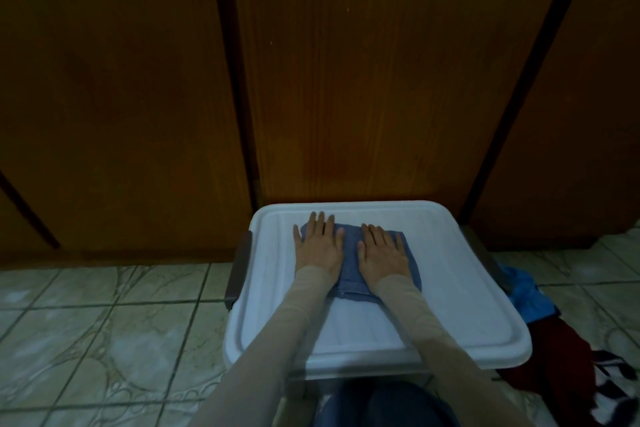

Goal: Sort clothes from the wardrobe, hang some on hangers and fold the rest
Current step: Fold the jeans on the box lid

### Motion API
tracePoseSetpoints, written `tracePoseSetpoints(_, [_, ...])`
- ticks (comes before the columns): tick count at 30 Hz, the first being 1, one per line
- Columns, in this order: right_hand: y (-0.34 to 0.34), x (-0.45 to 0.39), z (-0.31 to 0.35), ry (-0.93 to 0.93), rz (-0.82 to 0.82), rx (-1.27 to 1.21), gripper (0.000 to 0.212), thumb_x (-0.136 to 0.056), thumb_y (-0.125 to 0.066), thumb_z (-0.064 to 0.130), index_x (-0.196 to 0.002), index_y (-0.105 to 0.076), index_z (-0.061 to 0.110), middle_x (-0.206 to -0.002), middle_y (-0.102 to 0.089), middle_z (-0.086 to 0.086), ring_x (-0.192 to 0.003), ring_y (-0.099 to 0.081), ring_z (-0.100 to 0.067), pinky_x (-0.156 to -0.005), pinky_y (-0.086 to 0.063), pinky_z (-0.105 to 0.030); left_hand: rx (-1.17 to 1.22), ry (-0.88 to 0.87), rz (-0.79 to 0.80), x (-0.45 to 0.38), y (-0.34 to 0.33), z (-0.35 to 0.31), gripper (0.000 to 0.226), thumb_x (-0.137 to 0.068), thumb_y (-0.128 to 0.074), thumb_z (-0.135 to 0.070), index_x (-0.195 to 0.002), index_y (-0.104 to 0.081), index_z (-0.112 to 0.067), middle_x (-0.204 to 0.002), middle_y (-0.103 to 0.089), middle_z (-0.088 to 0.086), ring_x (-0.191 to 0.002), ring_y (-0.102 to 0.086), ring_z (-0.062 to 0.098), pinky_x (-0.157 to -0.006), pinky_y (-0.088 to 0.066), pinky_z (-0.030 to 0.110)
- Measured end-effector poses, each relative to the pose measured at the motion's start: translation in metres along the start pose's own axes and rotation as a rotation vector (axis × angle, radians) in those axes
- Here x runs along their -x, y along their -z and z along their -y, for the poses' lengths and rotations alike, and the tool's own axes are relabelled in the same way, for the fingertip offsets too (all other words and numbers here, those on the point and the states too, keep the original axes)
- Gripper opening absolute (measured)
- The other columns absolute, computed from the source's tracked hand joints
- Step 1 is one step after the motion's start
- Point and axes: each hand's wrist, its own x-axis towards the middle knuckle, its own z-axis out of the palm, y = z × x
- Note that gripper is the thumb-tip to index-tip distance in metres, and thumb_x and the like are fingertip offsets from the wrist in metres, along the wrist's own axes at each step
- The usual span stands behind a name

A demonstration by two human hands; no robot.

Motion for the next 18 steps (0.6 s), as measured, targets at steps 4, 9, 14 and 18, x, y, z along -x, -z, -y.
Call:
tracePoseSetpoints(4, [-0.001, -0.002, -0.002, 0.015, 0.013, -0.005, 0.052, -0.103, -0.012, 0.033, -0.151, -0.006, 0.013, -0.158, -0.008, -0.001, -0.145, -0.005, -0.014, -0.116, 0.006, -0.037, -0.016, -0.14, 0.025, 0.007, -0.006, 0.005, 0.059, -0.097, -0.004, -0.045, -0.15, -0.011, -0.021, -0.158, -0.007, 0.003, -0.146, 0.001, 0.013, -0.113, 0.016, 0.043])
tracePoseSetpoints(9, [0.002, -0.004, -0.015, 0.033, 0.06, -0.421, 0.052, -0.102, -0.024, 0.04, -0.149, -0.019, 0.019, -0.156, -0.016, 0.003, -0.144, -0.009, -0.011, -0.117, 0.0, -0.026, 0.057, -0.16, 0.091, -0.001, -0.007, 0.01, 0.048, -0.102, -0.015, -0.042, -0.149, -0.009, -0.035, -0.158, -0.007, 0.002, -0.146, 0.001, 0.014, -0.113, 0.016, 0.042])
tracePoseSetpoints(14, [0.001, -0.008, -0.018, 0.049, 0.072, -0.431, 0.051, -0.101, -0.029, 0.038, -0.148, -0.022, 0.02, -0.156, -0.018, 0.003, -0.144, -0.012, -0.012, -0.117, -0.005, -0.025, 0.154, -0.116, 0.12, -0.007, -0.01, 0.011, 0.046, -0.102, -0.019, -0.04, -0.148, -0.017, -0.035, -0.158, -0.009, -0.001, -0.146, 0.0, 0.013, -0.114, 0.013, 0.042])
tracePoseSetpoints(18, [-0.001, -0.009, -0.019, 0.011, 0.011, -0.458, 0.058, -0.099, -0.036, 0.041, -0.149, -0.018, 0.018, -0.157, -0.012, -0.001, -0.145, -0.008, -0.015, -0.116, -0.004, -0.026, 0.181, -0.022, 0.111, -0.005, -0.007, 0.008, 0.054, -0.1, -0.021, -0.048, -0.15, -0.011, -0.029, -0.159, 0.004, 0.002, -0.145, 0.008, 0.015, -0.114, 0.012, 0.041])
